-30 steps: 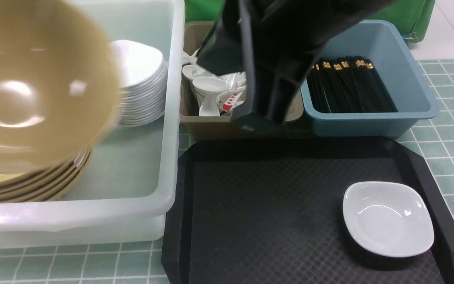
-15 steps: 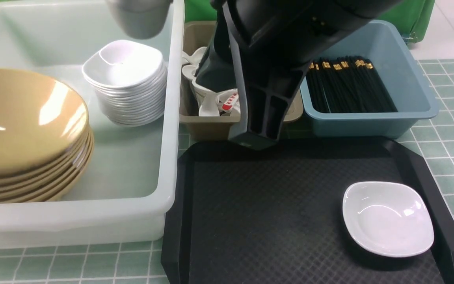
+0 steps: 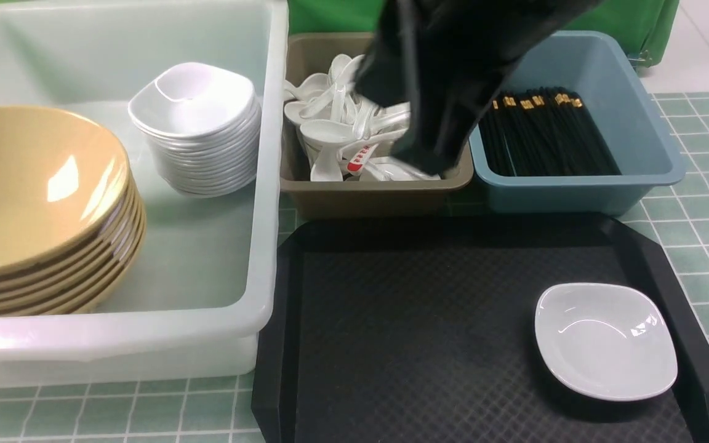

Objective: On blue table put chopsticks spoon bowls plates into blue grey white boxes.
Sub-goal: 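Grasp the small white bowl on the black tray by its rim with the left gripper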

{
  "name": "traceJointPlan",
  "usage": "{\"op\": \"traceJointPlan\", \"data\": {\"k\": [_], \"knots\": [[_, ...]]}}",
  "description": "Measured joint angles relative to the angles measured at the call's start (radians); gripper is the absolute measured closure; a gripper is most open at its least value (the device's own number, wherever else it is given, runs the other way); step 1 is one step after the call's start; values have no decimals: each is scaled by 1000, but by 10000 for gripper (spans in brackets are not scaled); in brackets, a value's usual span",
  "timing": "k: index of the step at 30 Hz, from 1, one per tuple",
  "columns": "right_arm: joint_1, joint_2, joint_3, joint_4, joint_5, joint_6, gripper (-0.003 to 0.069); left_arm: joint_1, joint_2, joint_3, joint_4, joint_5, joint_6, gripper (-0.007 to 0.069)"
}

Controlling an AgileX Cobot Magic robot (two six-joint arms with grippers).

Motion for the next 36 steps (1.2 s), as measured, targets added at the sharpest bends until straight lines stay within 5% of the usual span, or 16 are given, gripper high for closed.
{"op": "traceJointPlan", "data": {"k": [9,14,22,31,33,36], "knots": [[-190,-164,355,-5,-8,156,622,-781,116,53,81,-24,0,216],[-295,-355,647,-6,-13,218,622,-1045,317,50,87,-172,2,228],[-432,-642,954,-7,-12,235,622,-1202,640,-134,21,-293,4,228],[-457,-793,1023,-7,-10,235,622,-1217,925,-354,-31,-358,4,235],[-457,-793,1023,-7,-10,235,622,-1217,959,-379,-61,-352,4,254],[-457,-793,1023,-7,-16,235,622,-1217,981,-422,-91,-322,5,389]]}}
